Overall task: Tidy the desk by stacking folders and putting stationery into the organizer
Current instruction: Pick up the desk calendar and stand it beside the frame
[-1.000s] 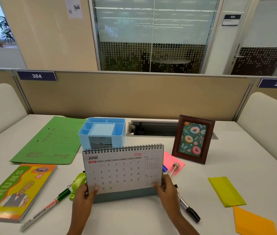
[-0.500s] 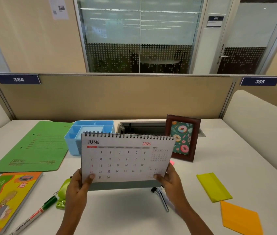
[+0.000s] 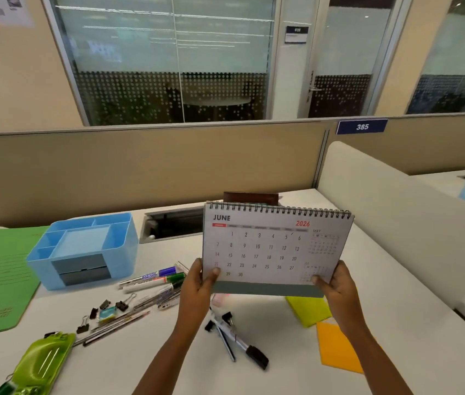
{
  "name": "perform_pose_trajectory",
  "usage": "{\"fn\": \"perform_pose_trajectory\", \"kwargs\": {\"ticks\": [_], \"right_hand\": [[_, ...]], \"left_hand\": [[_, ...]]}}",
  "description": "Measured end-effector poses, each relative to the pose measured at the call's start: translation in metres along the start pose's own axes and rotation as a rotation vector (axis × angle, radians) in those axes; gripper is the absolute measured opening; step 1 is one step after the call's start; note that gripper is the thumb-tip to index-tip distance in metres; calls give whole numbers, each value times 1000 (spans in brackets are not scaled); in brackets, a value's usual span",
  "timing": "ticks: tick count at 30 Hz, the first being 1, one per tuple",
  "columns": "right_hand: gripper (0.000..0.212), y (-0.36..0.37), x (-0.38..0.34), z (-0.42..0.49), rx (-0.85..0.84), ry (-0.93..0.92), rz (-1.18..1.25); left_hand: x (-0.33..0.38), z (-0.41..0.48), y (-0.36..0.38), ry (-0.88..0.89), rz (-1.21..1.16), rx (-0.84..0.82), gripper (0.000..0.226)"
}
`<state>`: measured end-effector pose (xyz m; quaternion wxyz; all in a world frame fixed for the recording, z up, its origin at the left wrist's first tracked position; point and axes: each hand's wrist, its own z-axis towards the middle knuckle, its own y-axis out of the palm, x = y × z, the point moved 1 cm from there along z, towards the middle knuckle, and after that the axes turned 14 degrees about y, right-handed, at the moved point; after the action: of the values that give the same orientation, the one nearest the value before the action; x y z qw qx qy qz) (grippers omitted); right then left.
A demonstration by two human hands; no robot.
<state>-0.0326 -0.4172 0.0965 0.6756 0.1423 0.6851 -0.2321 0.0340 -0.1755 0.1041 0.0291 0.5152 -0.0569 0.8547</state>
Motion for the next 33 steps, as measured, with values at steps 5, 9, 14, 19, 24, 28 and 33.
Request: {"fn": "perform_pose_trajectory", "kwargs": {"ticks": [5, 9, 14, 19, 24, 28, 33], "right_hand": [[34, -59, 11, 27, 102, 58, -50], [27, -98, 18, 49, 166, 124, -98], [37, -127, 29, 72, 233, 177, -116], [36, -135, 38, 97, 276, 226, -91], [36, -135, 49, 119, 287, 254, -88], [36, -133, 57, 130, 288, 266, -90], [37, -130, 63, 136, 282, 272, -56]], "left_hand": [[-23, 24, 68, -45, -51, -114, 13], [-36, 38, 115, -88, -98, -193, 26], [-54, 53, 160, -128, -143, -281, 15], [-68, 73, 187, -169, -165, -274, 14], [-85, 87, 202, -193, -144, -254, 15], [-95, 87, 209, -227, -152, -226, 18], [-102, 89, 216, -226, -123, -204, 23]]}}
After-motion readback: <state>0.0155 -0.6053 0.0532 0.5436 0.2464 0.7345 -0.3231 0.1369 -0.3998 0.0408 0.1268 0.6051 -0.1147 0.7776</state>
